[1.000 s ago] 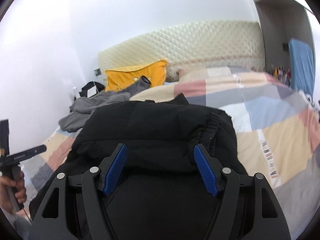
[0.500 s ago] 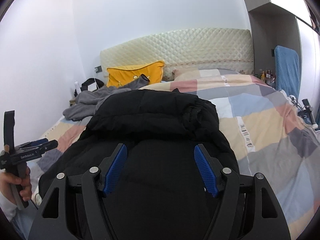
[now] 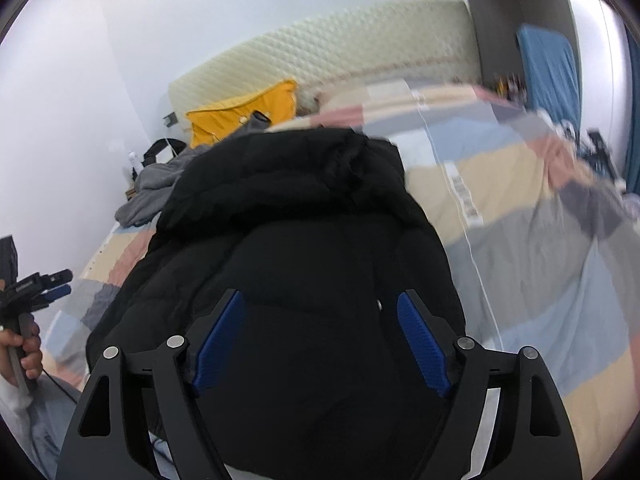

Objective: Fold large clothes
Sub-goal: 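Move both grippers to the jacket hem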

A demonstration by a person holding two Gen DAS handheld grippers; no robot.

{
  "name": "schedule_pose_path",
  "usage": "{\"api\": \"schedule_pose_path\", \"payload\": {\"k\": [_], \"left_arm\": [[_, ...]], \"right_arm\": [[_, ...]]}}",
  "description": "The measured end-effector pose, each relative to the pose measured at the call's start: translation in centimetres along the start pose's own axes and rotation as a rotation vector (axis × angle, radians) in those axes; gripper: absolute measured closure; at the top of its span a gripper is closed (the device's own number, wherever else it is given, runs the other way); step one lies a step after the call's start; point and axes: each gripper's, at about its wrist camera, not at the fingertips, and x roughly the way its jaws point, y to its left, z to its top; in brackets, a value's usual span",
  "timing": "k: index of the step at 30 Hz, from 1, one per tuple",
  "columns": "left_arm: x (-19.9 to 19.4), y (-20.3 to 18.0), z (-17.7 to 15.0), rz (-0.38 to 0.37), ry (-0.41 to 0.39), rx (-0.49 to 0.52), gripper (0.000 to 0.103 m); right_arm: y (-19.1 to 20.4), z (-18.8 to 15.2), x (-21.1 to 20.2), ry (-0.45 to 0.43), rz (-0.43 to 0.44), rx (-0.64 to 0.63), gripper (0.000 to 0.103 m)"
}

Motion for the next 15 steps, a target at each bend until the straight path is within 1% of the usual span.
{"api": "schedule_pose_path", "payload": {"k": [2, 5, 6, 8, 10, 13, 14, 15], "left_arm": [[0.0, 1.1, 0.3, -0.005, 0.049, -0.015, 0.021], [0.8, 2.5, 0.2, -0.040, 0.133, -0.049, 0.021], [1.2, 3.0, 0.0, -0.042, 0.159, -0.058, 0.021], [2.0, 3.7, -0.4, -0.021, 0.208, -0.057, 0.021], [2.7, 4.4, -0.7, -0.025, 0.250, -0.068, 0.021], [3.3, 5.8, -0.8, -0.059, 0.292, -0.143, 0.021], [3.5, 6.2, -0.9, -0.057, 0.300, -0.165, 0.021], [3.6, 6.6, -0.9, -0.048, 0.307, -0.181, 0.021]], "right_arm": [[-1.1, -0.3, 0.1, 0.021, 0.002, 0.043, 0.023], [-2.4, -0.3, 0.3, 0.046, -0.011, 0.098, 0.022], [-2.7, -0.2, 0.3, 0.051, -0.011, 0.107, 0.022], [-3.4, -0.1, 0.3, 0.065, -0.019, 0.123, 0.020], [-4.1, 0.1, 0.4, 0.082, -0.046, 0.130, 0.018], [-6.0, 0.2, 0.6, 0.114, -0.079, 0.178, 0.017], [-6.8, 0.2, 0.8, 0.132, -0.110, 0.197, 0.016], [-7.7, 0.2, 1.1, 0.149, -0.144, 0.226, 0.014]]}}
